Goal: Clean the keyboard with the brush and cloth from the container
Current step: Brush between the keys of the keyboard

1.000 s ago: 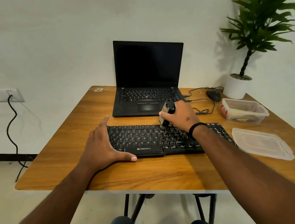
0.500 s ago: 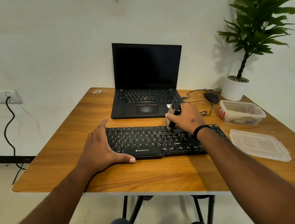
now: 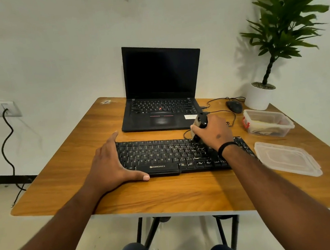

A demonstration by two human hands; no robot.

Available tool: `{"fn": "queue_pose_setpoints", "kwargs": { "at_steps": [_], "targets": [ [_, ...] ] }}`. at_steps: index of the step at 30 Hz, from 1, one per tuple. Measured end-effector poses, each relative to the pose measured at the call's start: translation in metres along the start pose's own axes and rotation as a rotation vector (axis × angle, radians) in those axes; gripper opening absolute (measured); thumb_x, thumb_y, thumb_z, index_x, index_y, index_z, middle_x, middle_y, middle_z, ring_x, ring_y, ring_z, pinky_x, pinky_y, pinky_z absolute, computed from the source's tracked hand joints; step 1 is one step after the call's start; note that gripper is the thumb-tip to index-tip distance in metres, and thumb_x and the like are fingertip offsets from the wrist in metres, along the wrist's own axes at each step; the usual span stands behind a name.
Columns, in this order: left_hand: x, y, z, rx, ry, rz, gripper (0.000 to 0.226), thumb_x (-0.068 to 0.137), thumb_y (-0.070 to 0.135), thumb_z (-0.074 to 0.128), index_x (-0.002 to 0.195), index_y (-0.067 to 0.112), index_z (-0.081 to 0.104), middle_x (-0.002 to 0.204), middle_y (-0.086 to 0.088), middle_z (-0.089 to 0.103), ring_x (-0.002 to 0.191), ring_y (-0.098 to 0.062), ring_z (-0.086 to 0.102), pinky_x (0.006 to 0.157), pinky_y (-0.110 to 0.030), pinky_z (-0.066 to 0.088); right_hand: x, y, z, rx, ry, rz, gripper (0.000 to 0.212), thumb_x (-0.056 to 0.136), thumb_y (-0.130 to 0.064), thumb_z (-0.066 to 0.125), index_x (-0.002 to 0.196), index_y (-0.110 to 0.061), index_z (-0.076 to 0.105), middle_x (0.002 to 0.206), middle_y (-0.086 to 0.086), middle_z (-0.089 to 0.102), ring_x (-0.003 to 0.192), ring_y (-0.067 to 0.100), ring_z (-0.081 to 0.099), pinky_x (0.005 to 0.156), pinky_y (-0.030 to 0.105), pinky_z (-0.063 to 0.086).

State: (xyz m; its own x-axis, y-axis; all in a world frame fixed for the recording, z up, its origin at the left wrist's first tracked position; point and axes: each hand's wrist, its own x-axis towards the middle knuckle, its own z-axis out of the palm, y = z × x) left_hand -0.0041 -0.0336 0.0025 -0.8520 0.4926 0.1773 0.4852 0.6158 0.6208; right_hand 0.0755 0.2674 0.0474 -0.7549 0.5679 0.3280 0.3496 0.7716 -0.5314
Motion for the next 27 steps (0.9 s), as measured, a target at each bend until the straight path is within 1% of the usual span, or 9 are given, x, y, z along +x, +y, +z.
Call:
{"fn": "queue_pose_setpoints", "kwargs": {
  "at_steps": [2,7,11,14,17,19,21,24,27],
  "targets": [
    [0.000,0.000,0.000,-0.002,0.000,0.002,0.163,0.025,0.088,0.079,0.159,0.027,0.007,0.158,-0.004,0.029,0.143,-0.027,0.029,0.117,-0.051,0.032,0.002,0.006,-0.004,-0.037,0.032,0.038,0.025,0.087,-0.043,0.064,0.074,-0.022,0.066,0.070,-0.004,0.063,0.068,0.016,0.060,0.054,0.026,0.040],
    [0.001,0.000,0.000,-0.002,0.002,0.001,0.164,0.024,0.091,0.076,0.158,0.027,0.007,0.158,-0.004,0.030,0.142,-0.027,0.029,0.116,-0.052,0.032,0.003,0.001,-0.006,0.148,0.010,0.020,0.025,0.086,-0.036,0.071,0.070,-0.018,0.065,0.068,-0.005,0.063,0.066,0.009,0.059,0.056,0.021,0.042],
    [0.000,0.000,0.000,0.000,0.003,-0.006,0.165,0.023,0.091,0.075,0.158,0.027,0.008,0.158,-0.005,0.030,0.143,-0.028,0.029,0.116,-0.052,0.032,0.005,-0.008,0.002,0.043,0.038,0.008,0.023,0.086,-0.038,0.067,0.071,-0.021,0.065,0.071,-0.001,0.067,0.068,0.015,0.064,0.062,0.031,0.055],
    [0.000,0.000,0.000,-0.001,0.002,-0.003,0.164,0.022,0.092,0.075,0.158,0.028,0.008,0.158,-0.004,0.030,0.143,-0.028,0.029,0.116,-0.052,0.032,0.005,-0.011,0.000,0.138,0.053,-0.004,0.024,0.084,-0.034,0.069,0.067,-0.019,0.064,0.067,0.000,0.066,0.065,0.014,0.062,0.058,0.030,0.051],
    [0.001,-0.001,0.000,0.005,0.006,0.000,0.165,0.022,0.093,0.074,0.158,0.028,0.008,0.158,-0.004,0.031,0.142,-0.028,0.030,0.116,-0.053,0.033,0.004,-0.009,0.000,0.076,-0.010,-0.006,0.022,0.085,-0.036,0.069,0.074,-0.016,0.069,0.069,0.000,0.067,0.066,0.015,0.064,0.055,0.027,0.049],
    [0.001,-0.002,0.001,0.008,0.005,-0.001,0.165,0.022,0.093,0.074,0.158,0.028,0.008,0.157,-0.004,0.031,0.142,-0.028,0.031,0.115,-0.054,0.033,0.003,-0.006,-0.002,0.037,0.039,0.012,0.023,0.087,-0.036,0.068,0.074,-0.017,0.068,0.069,-0.001,0.065,0.068,0.016,0.063,0.053,0.024,0.042],
    [0.001,-0.003,0.001,0.005,0.006,-0.001,0.164,0.023,0.092,0.075,0.158,0.028,0.008,0.157,-0.004,0.032,0.142,-0.028,0.031,0.115,-0.054,0.034,0.002,-0.005,-0.004,0.122,0.043,0.008,0.022,0.087,-0.034,0.070,0.071,-0.019,0.065,0.070,-0.002,0.065,0.069,0.015,0.062,0.055,0.022,0.044],
    [0.002,-0.002,0.001,0.007,0.012,0.004,0.163,0.024,0.090,0.077,0.158,0.028,0.008,0.157,-0.004,0.031,0.142,-0.028,0.031,0.115,-0.054,0.033,-0.001,-0.009,0.001,0.208,-0.074,0.001,0.021,0.086,-0.034,0.074,0.074,-0.019,0.065,0.078,0.001,0.069,0.077,0.016,0.068,0.067,0.034,0.060],
    [0.001,-0.001,0.002,0.013,0.012,0.008,0.160,0.028,0.086,0.080,0.158,0.027,0.007,0.158,-0.004,0.030,0.142,-0.028,0.031,0.115,-0.053,0.033,0.000,-0.014,0.003,0.173,-0.023,-0.008,0.023,0.087,-0.035,0.072,0.073,-0.019,0.065,0.076,0.001,0.069,0.075,0.017,0.068,0.070,0.040,0.061]
  ]
}}
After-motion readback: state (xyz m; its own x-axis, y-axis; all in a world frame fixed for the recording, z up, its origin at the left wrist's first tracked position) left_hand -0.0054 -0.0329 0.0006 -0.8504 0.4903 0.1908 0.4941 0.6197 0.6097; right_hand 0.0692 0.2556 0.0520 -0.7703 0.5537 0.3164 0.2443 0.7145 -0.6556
